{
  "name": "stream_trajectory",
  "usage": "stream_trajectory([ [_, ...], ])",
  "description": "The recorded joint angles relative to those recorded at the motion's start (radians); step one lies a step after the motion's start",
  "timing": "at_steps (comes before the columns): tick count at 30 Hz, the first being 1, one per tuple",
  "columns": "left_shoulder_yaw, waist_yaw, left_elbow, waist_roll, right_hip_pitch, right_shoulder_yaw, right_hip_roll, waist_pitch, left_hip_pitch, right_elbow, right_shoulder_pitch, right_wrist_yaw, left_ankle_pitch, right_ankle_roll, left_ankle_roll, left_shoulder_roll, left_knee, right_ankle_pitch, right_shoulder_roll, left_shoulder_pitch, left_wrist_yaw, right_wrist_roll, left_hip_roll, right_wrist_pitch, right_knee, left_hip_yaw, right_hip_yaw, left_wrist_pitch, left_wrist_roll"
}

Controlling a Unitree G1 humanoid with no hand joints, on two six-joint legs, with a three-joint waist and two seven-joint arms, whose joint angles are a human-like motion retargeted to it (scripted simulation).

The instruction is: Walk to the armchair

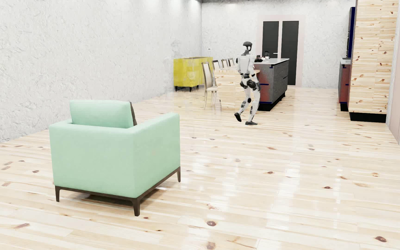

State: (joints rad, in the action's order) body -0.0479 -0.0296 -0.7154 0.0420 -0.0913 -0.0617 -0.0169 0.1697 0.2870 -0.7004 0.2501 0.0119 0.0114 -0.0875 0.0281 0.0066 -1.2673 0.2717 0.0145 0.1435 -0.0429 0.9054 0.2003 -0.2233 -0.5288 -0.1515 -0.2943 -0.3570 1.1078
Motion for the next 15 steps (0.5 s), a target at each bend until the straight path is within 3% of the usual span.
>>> stream_trajectory([
  [2,-0.045,-0.022,-0.03,0.0,0.076,0.0,0.019,-0.006,0.067,0.05,-0.041,-0.008,0.031,0.016,-0.019,0.021,0.254,0.035,-0.026,0.063,0.049,-0.03,0.013,0.043,0.04,-0.053,0.033,0.009,-0.051],
  [4,-0.019,-0.038,-0.064,-0.002,0.133,0.003,0.031,-0.014,0.071,0.117,-0.067,-0.026,-0.027,0.031,-0.009,0.072,0.66,0.068,-0.052,0.111,0.137,-0.07,-0.001,0.078,0.065,-0.126,0.067,0.047,-0.009],
  [5,-0.005,-0.045,-0.081,-0.005,0.154,0.0,0.032,-0.017,0.061,0.15,-0.072,-0.031,-0.076,0.038,0.026,0.093,0.873,0.079,-0.059,0.129,0.179,-0.09,-0.045,0.085,0.062,-0.1,0.086,0.067,0.027],
  [6,0.007,-0.051,-0.096,-0.01,0.166,-0.003,0.031,-0.018,0.061,0.173,-0.078,-0.038,-0.119,0.043,0.065,0.103,1.024,0.088,-0.063,0.141,0.217,-0.111,-0.106,0.084,0.027,0.01,0.107,0.073,0.068],
  [8,0.029,-0.052,-0.121,-0.023,0.156,-0.007,0.007,-0.011,0.07,0.19,-0.078,-0.039,-0.179,0.037,0.127,0.104,1.038,0.076,-0.071,0.156,0.271,-0.141,-0.218,0.069,-0.159,0.242,0.141,0.085,0.146],
  [9,0.034,-0.047,-0.127,-0.031,0.146,0.001,-0.016,-0.006,0.07,0.184,-0.076,-0.03,-0.208,0.026,0.075,0.092,0.941,0.044,-0.081,0.159,0.282,-0.14,-0.252,0.057,-0.273,0.266,0.153,0.099,0.172],
  [10,0.029,-0.041,-0.128,-0.041,0.138,0.018,-0.045,0.0,0.07,0.171,-0.077,-0.013,-0.164,0.01,0.0,0.076,0.842,-0.004,-0.093,0.158,0.28,-0.127,-0.265,0.047,-0.376,0.232,0.166,0.108,0.19],
  [13,-0.018,-0.037,-0.116,-0.079,0.074,0.061,-0.161,0.01,-0.01,0.094,-0.069,-0.011,-0.021,0.004,-0.032,0.028,0.717,-0.219,-0.077,0.099,0.18,-0.021,-0.252,-0.012,-0.636,0.128,0.147,0.072,0.229],
  [15,-0.027,-0.022,-0.089,-0.105,0.089,0.04,-0.279,0.0,-0.073,0.069,-0.028,-0.014,-0.014,0.003,-0.044,0.016,0.76,-0.37,-0.043,0.021,0.136,-0.007,-0.253,-0.022,-0.643,0.094,0.032,0.086,0.222],
])
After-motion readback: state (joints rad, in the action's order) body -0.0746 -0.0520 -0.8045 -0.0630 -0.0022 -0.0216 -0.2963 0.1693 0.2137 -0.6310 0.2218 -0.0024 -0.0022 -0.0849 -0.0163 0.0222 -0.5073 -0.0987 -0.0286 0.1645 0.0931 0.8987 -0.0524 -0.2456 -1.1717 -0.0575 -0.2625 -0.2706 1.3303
